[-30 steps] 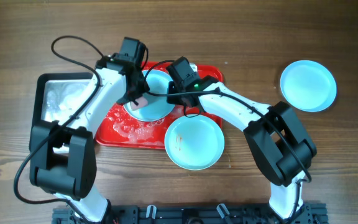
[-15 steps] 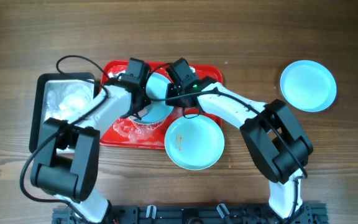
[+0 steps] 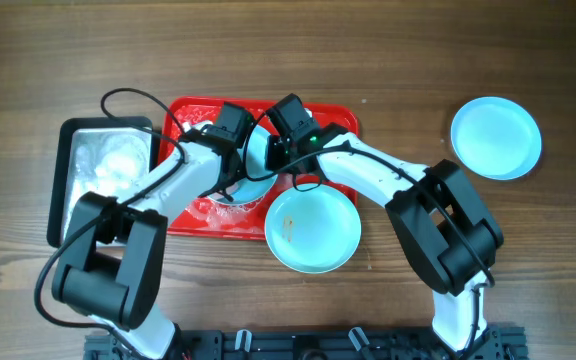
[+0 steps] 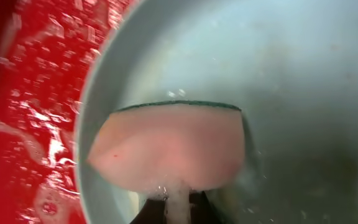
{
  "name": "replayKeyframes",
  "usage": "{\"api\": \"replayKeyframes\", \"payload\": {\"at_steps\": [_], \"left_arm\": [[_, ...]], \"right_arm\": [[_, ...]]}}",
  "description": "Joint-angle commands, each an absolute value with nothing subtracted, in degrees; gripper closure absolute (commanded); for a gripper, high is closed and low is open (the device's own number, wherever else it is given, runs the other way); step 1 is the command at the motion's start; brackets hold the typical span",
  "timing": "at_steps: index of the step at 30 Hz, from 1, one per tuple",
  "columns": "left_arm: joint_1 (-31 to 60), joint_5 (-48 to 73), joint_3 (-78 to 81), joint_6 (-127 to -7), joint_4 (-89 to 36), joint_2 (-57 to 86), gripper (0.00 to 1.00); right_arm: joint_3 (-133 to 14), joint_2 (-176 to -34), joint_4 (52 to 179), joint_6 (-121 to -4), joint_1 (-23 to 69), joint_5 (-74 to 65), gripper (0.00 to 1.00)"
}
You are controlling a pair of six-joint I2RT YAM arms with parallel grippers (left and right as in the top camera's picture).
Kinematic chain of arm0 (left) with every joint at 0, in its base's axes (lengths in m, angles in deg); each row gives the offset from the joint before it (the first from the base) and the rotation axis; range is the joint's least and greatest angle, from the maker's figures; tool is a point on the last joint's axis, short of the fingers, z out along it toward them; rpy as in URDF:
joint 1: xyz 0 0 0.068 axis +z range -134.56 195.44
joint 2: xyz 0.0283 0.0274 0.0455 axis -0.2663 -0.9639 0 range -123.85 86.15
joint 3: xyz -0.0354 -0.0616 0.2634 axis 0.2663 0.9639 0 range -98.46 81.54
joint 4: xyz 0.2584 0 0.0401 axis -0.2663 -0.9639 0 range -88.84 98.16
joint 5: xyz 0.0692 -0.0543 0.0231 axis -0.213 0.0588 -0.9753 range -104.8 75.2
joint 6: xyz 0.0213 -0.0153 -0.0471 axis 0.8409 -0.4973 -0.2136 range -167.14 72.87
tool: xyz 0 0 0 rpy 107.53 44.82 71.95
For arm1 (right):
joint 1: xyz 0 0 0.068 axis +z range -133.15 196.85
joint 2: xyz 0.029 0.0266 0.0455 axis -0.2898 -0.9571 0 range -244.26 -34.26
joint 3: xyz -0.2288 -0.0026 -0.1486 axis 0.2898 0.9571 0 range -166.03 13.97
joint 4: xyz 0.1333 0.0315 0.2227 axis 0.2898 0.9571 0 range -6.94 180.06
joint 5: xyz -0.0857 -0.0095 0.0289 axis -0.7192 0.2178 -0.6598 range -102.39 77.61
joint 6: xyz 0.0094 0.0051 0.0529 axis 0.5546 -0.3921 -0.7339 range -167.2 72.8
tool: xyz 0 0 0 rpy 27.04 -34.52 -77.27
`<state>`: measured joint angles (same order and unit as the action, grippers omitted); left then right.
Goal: Clean dirty plates on tray and stack at the side
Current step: 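Scrub the plate again with the pink sponge in the left gripper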
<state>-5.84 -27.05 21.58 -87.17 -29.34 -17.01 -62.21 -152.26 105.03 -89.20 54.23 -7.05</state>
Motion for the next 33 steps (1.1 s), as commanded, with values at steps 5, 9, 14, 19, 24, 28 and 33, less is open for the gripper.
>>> {"api": "replayKeyframes", "payload": {"at_steps": [5, 9, 14, 19, 24, 28, 33], "left_arm": [[-6.32, -19.14, 23.22, -84.78, -29.07, -17.90, 0.96], [-6.32, -30.50, 23.92, -87.21, -29.80, -18.23, 0.96], [-6.29, -34.88, 24.70, -88.52, -29.80, -18.25, 0.96], [-6.29, -17.08, 24.66, -82.53, -29.07, -18.25, 0.96], [-6.32, -6.29, 24.66, -80.30, -28.96, -18.25, 0.96], [-6.19, -11.90, 24.66, -81.40, -29.21, -18.25, 0.96], [-6.21, -31.73, 24.70, -91.41, -31.81, -18.34, 0.96]], "right_arm": [[-62.06, -153.11, 104.09, -89.37, 54.10, -6.28, 0.96], [-62.06, -153.11, 104.07, -89.37, 54.10, -6.28, 0.96], [-62.06, -153.11, 104.07, -89.33, 54.10, -6.24, 0.96], [-62.06, -153.11, 103.85, -89.17, 54.10, -5.32, 0.96], [-62.06, -153.11, 103.20, -89.17, 54.10, -4.73, 0.96], [-62.06, -153.11, 103.18, -89.17, 54.10, -4.77, 0.96], [-62.06, -153.11, 103.22, -89.15, 54.10, -4.75, 0.96]]}}
